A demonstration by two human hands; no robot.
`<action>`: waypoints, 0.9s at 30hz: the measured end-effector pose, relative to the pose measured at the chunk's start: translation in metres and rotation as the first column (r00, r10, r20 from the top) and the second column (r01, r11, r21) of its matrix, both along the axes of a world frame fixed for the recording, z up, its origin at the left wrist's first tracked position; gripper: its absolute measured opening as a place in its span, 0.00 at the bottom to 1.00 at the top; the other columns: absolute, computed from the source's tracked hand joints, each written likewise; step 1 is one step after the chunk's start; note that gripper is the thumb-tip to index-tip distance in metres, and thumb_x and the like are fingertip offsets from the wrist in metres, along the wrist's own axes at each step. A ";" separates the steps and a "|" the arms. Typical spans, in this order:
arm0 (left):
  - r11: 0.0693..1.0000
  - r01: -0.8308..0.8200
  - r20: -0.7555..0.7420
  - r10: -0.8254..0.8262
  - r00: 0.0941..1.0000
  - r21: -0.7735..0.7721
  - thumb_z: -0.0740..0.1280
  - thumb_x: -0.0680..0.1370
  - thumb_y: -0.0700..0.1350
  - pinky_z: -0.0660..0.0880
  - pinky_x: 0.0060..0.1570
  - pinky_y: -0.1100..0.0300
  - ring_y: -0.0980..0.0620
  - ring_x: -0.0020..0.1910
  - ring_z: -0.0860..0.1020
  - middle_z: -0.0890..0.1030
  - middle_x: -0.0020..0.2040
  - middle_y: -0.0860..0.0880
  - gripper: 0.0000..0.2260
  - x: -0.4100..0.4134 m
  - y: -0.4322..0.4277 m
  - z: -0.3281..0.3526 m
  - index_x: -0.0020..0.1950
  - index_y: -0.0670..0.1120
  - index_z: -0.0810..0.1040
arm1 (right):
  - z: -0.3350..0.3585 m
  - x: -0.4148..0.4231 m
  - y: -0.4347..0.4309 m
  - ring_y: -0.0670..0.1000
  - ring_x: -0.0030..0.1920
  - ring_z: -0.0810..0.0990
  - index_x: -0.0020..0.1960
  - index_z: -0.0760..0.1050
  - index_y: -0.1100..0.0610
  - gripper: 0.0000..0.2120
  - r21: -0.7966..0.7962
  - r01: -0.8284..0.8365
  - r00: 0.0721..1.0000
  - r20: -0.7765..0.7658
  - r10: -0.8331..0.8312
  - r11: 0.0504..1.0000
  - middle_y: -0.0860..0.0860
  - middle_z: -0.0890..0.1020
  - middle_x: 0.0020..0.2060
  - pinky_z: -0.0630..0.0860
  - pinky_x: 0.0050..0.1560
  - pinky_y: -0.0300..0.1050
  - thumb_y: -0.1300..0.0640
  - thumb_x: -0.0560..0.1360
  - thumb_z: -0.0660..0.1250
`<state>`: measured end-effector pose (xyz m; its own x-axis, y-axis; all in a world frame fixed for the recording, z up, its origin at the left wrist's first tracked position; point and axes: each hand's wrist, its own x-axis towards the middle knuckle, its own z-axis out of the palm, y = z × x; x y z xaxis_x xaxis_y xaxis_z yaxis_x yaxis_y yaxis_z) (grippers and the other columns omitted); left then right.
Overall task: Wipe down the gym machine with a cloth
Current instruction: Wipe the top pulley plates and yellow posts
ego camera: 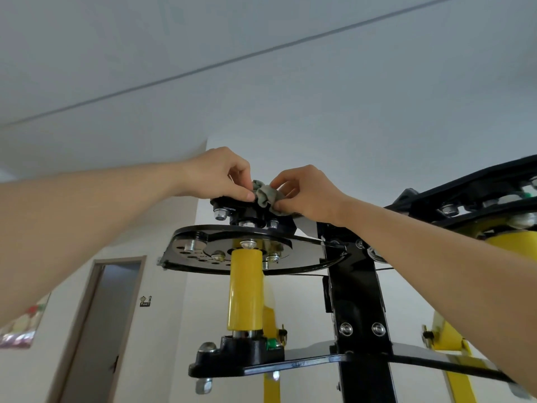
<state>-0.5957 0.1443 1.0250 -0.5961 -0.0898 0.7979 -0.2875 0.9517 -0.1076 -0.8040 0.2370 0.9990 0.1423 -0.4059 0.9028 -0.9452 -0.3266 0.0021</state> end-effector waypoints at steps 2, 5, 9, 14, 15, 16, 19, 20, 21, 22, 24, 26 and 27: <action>1.000 0.007 -0.020 -0.006 1.000 0.020 0.79 0.72 0.47 0.80 0.56 0.49 0.52 0.47 0.83 0.86 0.45 0.51 0.06 0.007 -0.001 -0.001 0.44 0.48 0.84 | 0.000 0.006 -0.003 0.52 0.42 0.85 0.53 0.83 0.55 0.13 -0.021 -0.010 1.000 -0.015 0.010 1.000 0.52 0.86 0.42 0.83 0.51 0.50 0.62 0.70 0.77; 0.999 0.004 -0.042 -0.003 0.999 0.038 0.80 0.71 0.45 0.80 0.58 0.49 0.50 0.47 0.84 0.86 0.45 0.49 0.07 0.015 -0.003 -0.003 0.44 0.46 0.84 | -0.001 0.012 -0.009 0.50 0.41 0.85 0.53 0.83 0.54 0.13 -0.062 -0.017 0.999 -0.031 0.015 0.998 0.51 0.86 0.42 0.83 0.50 0.49 0.62 0.70 0.77; 1.000 0.001 -0.053 0.000 0.999 0.025 0.81 0.70 0.45 0.80 0.58 0.48 0.52 0.47 0.84 0.86 0.45 0.50 0.09 0.014 -0.002 -0.004 0.46 0.49 0.84 | 0.000 0.011 -0.008 0.50 0.42 0.85 0.51 0.84 0.54 0.11 -0.061 0.010 0.998 -0.055 -0.013 0.998 0.51 0.86 0.42 0.82 0.50 0.47 0.59 0.70 0.79; 0.998 -0.046 -0.001 0.046 0.999 -0.033 0.80 0.71 0.49 0.79 0.57 0.50 0.56 0.45 0.83 0.85 0.45 0.53 0.11 -0.014 0.009 -0.001 0.51 0.53 0.83 | 0.010 -0.011 0.006 0.49 0.44 0.83 0.44 0.83 0.52 0.07 0.018 0.187 0.976 -0.116 -0.184 0.982 0.48 0.84 0.39 0.80 0.50 0.44 0.58 0.69 0.80; 0.996 -0.071 0.016 0.072 0.997 -0.059 0.79 0.72 0.50 0.79 0.57 0.50 0.58 0.45 0.81 0.84 0.46 0.55 0.11 -0.023 0.010 0.000 0.52 0.54 0.84 | 0.012 -0.018 0.009 0.49 0.44 0.83 0.43 0.83 0.51 0.08 0.034 0.227 0.967 -0.122 -0.222 0.973 0.48 0.84 0.39 0.79 0.49 0.43 0.58 0.69 0.80; 0.992 -0.096 0.029 0.099 0.995 -0.086 0.79 0.72 0.51 0.78 0.57 0.50 0.59 0.45 0.80 0.83 0.46 0.56 0.11 -0.032 0.011 0.001 0.52 0.55 0.84 | 0.013 -0.024 0.012 0.49 0.43 0.83 0.42 0.82 0.50 0.08 0.046 0.270 0.956 -0.130 -0.262 0.962 0.47 0.84 0.38 0.79 0.48 0.43 0.59 0.68 0.80; 0.980 -0.135 0.059 0.145 0.988 -0.143 0.77 0.73 0.53 0.78 0.55 0.51 0.59 0.47 0.79 0.81 0.49 0.58 0.11 -0.062 0.014 0.003 0.54 0.57 0.83 | 0.016 -0.046 0.021 0.49 0.43 0.82 0.38 0.80 0.47 0.11 0.065 0.403 0.909 -0.148 -0.390 0.913 0.46 0.83 0.37 0.76 0.44 0.41 0.59 0.67 0.80; 0.977 -0.141 0.067 0.153 0.986 -0.158 0.77 0.74 0.53 0.77 0.52 0.53 0.58 0.48 0.78 0.81 0.51 0.58 0.10 -0.071 0.015 0.003 0.54 0.58 0.83 | 0.016 -0.053 0.024 0.49 0.42 0.82 0.37 0.79 0.47 0.11 0.072 0.442 0.890 -0.154 -0.428 0.894 0.46 0.82 0.37 0.75 0.42 0.40 0.58 0.67 0.80; 0.973 -0.147 0.072 0.162 0.984 -0.176 0.76 0.74 0.53 0.75 0.48 0.55 0.56 0.49 0.78 0.81 0.53 0.58 0.10 -0.081 0.016 0.002 0.55 0.58 0.82 | 0.016 -0.060 0.029 0.49 0.42 0.81 0.36 0.78 0.46 0.12 0.079 0.481 0.871 -0.163 -0.464 0.873 0.45 0.82 0.37 0.73 0.40 0.39 0.58 0.67 0.80; 0.968 -0.155 0.077 0.173 0.982 -0.198 0.76 0.75 0.53 0.72 0.46 0.57 0.55 0.51 0.77 0.80 0.54 0.57 0.10 -0.090 0.017 0.001 0.55 0.59 0.82 | 0.017 -0.066 0.034 0.48 0.42 0.80 0.35 0.78 0.46 0.13 0.088 0.519 0.848 -0.174 -0.500 0.850 0.44 0.81 0.36 0.71 0.38 0.38 0.58 0.67 0.80; 0.958 -0.160 0.088 0.186 0.979 -0.238 0.75 0.75 0.52 0.70 0.46 0.57 0.53 0.54 0.76 0.79 0.56 0.57 0.10 -0.108 0.021 0.000 0.56 0.59 0.82 | 0.019 -0.076 0.047 0.49 0.42 0.80 0.34 0.76 0.45 0.15 0.101 0.594 0.797 -0.210 -0.566 0.798 0.43 0.81 0.37 0.69 0.37 0.37 0.59 0.67 0.80; 0.954 -0.148 0.102 0.179 0.979 -0.260 0.75 0.75 0.51 0.71 0.48 0.56 0.52 0.55 0.77 0.80 0.56 0.56 0.09 -0.125 0.024 0.000 0.54 0.59 0.82 | 0.021 -0.081 0.060 0.49 0.43 0.79 0.34 0.76 0.45 0.15 0.108 0.665 0.737 -0.259 -0.625 0.739 0.43 0.80 0.38 0.69 0.38 0.38 0.58 0.67 0.80; 0.955 -0.140 0.105 0.172 0.979 -0.262 0.75 0.75 0.50 0.72 0.48 0.56 0.51 0.56 0.77 0.80 0.56 0.56 0.09 -0.133 0.026 0.000 0.54 0.59 0.82 | 0.023 -0.082 0.067 0.48 0.42 0.79 0.35 0.76 0.45 0.14 0.112 0.695 0.708 -0.283 -0.647 0.711 0.42 0.80 0.38 0.68 0.38 0.37 0.58 0.67 0.80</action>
